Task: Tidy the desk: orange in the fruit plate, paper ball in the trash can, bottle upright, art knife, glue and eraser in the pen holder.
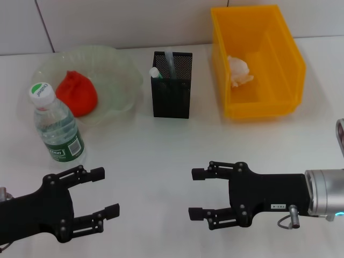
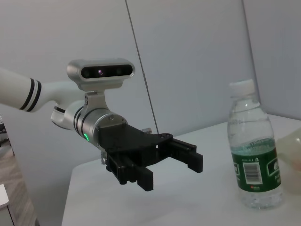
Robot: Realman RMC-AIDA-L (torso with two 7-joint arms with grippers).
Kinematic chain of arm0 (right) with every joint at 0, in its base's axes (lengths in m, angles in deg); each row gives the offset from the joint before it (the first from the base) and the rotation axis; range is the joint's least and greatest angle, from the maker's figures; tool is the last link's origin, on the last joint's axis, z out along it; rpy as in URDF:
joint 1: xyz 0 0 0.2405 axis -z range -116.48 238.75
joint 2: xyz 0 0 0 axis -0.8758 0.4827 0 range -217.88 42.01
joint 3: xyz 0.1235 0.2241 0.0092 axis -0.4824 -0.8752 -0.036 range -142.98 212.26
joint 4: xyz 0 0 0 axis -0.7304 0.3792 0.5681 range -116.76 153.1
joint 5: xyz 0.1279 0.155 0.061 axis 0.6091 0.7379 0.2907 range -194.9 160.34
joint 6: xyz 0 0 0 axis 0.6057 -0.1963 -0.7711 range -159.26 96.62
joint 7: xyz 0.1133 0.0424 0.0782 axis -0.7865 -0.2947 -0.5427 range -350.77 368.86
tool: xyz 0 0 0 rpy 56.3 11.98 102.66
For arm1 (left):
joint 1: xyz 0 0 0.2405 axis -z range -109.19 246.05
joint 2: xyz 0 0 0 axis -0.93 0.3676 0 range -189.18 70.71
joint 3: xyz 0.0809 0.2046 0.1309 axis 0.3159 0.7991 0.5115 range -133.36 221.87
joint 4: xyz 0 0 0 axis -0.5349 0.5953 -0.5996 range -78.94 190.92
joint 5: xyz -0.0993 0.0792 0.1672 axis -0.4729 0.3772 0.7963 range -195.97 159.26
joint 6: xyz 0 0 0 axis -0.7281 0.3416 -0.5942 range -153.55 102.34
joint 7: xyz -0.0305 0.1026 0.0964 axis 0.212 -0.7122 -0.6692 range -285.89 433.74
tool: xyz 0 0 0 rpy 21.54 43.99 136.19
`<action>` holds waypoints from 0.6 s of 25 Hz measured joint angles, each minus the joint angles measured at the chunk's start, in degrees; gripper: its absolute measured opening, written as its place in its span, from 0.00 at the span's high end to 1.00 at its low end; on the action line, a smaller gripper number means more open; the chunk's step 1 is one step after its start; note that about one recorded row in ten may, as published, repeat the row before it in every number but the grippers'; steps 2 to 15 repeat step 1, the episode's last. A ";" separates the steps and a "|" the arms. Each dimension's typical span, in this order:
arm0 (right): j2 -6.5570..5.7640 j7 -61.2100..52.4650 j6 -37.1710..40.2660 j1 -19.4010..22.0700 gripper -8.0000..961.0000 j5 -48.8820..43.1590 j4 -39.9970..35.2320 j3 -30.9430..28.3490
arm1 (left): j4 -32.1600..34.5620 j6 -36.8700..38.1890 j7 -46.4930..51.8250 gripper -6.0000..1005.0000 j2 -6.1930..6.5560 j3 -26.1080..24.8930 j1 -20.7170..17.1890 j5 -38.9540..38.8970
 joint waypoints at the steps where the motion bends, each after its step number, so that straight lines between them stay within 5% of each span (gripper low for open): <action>1: 0.00 0.00 0.00 0.00 0.13 0.00 0.00 0.00 | 0.00 0.00 0.20 0.20 -0.03 -0.01 0.11 0.34; 15: 0.00 0.00 0.00 0.00 0.13 0.00 0.00 0.00 | 0.00 0.00 0.20 0.20 -0.03 -0.01 0.11 0.34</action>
